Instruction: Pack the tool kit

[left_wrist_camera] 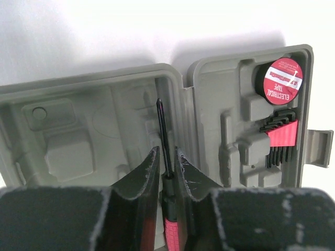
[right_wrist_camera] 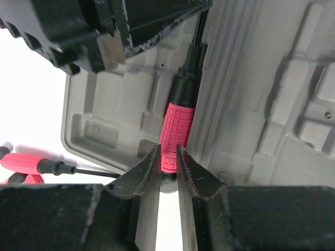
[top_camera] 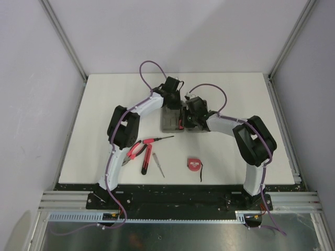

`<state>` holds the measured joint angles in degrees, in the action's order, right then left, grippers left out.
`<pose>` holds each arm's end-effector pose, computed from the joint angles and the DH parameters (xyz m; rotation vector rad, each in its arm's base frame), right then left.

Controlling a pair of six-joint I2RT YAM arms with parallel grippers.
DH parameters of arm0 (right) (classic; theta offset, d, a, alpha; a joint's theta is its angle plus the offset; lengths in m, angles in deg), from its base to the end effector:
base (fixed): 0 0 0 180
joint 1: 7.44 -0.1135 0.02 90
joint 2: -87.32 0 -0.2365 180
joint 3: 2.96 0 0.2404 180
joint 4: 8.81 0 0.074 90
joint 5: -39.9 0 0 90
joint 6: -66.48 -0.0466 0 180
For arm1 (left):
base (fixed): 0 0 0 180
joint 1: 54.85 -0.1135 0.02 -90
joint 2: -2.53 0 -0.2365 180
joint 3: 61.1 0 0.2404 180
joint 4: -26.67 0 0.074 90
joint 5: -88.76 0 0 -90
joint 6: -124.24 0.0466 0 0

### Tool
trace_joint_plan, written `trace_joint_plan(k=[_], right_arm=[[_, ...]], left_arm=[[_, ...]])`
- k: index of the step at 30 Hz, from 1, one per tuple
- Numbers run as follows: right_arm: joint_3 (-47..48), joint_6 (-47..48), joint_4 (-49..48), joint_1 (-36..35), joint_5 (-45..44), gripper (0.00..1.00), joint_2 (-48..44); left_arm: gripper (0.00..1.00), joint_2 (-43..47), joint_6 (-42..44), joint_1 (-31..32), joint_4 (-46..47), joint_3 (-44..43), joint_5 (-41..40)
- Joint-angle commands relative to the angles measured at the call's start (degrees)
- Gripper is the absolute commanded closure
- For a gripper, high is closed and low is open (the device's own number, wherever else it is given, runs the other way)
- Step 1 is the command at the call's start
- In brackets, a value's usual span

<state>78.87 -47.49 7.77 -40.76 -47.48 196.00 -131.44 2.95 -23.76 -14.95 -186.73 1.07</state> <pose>0.3312 0.2203 0.1461 -0.2186 2.3841 0.5419 0.4269 -0.2596 0.1565 0.0141 2.5149 -0.5179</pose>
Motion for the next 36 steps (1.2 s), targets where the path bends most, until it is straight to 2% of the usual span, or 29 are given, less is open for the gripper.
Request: trace_joint_plan(k=[1, 13, 16, 23, 36], right_arm=[[2.4, -0.4, 1.0, -0.4, -2.6, 0.76, 2.2], [2.5, -1.1, 3.4, -0.6, -4.6, 0.77, 2.5], [2.5, -1.2, 3.7, -0.6, -4.6, 0.78, 2.4], [2.5, -1.3, 4.4, -0.6, -4.8, 0.78, 2.5], [2.5, -0.9, 5.6, -0.6, -5.4, 0.79, 2.8]], left_arm=[[0.79, -1.2, 1.6, -0.4, 1.0, -3.0, -0.9], [0.79, -3.9, 2.7, -1.4, 1.7, -8.9, -3.9], [0.85, -5.1, 3.3, -1.4, 1.7, -9.6, -3.9], [0.89, -6.7, 3.7, -1.2, 1.7, -9.1, -1.0], [0.77, -7.0, 3.6, -0.5, 1.9, -8.4, -1.1]])
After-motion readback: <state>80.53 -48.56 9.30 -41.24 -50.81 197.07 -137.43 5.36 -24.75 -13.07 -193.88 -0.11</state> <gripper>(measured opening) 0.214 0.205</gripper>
